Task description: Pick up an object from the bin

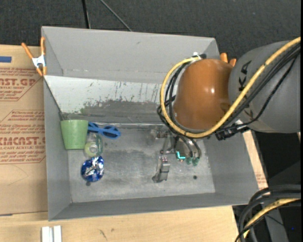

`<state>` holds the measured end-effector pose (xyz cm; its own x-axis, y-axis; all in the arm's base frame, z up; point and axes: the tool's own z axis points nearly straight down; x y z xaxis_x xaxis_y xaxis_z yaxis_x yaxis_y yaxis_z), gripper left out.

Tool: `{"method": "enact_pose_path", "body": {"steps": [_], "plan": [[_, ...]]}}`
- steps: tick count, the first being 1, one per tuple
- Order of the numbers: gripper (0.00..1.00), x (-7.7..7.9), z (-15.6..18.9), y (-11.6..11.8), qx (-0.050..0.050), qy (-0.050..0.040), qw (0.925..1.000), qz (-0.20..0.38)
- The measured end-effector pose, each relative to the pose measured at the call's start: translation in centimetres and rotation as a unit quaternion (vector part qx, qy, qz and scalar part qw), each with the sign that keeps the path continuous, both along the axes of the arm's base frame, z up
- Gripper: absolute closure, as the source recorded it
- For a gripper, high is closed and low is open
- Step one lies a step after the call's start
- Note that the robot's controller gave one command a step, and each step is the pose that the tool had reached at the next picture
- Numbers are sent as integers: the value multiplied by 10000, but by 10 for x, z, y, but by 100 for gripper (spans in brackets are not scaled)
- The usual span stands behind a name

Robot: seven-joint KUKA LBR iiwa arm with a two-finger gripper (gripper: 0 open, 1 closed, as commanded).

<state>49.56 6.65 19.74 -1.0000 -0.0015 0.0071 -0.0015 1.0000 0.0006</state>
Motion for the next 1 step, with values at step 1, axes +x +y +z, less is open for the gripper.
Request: {"method": "enact_pose_path", "body": {"steps": [1], "plan": [[0,43,-115,76,8,-19,9992,411]]}}
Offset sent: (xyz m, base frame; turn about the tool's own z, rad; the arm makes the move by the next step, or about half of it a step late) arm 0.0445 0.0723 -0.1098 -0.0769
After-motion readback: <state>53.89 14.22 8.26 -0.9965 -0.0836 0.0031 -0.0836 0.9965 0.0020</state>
